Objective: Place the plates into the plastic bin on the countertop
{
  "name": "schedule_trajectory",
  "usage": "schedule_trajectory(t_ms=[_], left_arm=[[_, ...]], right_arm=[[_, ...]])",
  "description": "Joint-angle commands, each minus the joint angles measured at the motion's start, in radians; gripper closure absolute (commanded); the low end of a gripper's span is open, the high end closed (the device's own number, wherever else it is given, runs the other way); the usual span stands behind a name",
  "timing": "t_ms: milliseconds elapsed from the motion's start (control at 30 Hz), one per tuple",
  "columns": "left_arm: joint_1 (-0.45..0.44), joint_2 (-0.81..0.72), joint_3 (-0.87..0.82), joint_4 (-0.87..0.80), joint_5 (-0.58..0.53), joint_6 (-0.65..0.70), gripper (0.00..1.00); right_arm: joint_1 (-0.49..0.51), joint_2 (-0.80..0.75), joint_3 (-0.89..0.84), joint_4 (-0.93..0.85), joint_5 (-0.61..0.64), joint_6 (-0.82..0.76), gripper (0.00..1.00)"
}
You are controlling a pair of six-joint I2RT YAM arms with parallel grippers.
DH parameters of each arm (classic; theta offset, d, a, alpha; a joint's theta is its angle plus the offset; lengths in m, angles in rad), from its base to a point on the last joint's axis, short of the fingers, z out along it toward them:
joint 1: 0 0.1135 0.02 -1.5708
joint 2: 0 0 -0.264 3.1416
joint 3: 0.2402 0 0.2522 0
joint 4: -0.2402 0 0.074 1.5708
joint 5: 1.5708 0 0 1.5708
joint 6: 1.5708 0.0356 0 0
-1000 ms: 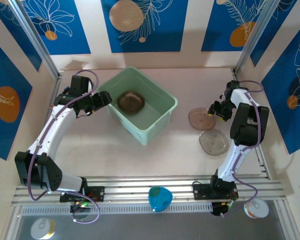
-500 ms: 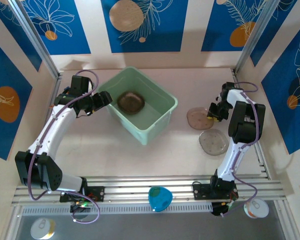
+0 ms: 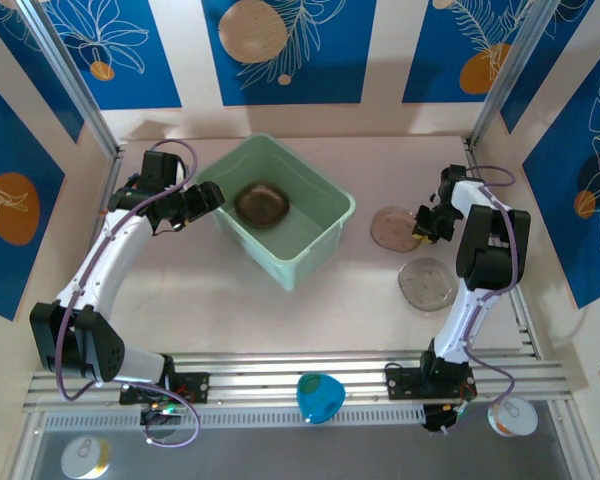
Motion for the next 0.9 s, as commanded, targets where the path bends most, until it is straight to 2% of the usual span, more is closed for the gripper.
schedule_trajectory(t_ms=[0, 333, 533, 767, 867], left_arm=[[-0.011, -0.021, -0.001, 0.015, 0.009, -0.001, 0.21], [-0.013, -0.040, -0.006, 0.013, 0.021, 0.001, 0.21], [-0.017, -0.052, -0.012, 0.016, 0.014, 0.001, 0.21], [-0.020, -0.064, -0.016, 0.013, 0.007, 0.017, 0.21], [-0.023, -0.067, -0.016, 0.016, 0.009, 0.021, 0.21]], right_arm=[[0.015, -0.050, -0.018, 0.013, -0.040, 0.043, 0.85], [0.034, -0.151, -0.032, 0.021, -0.032, 0.097, 0.99], [0.037, -0.291, -0.013, 0.003, -0.017, 0.145, 1.00], [0.042, -0.528, 0.018, 0.024, 0.058, 0.253, 1.00], [0.043, -0.588, 0.049, 0.026, 0.044, 0.290, 1.00]])
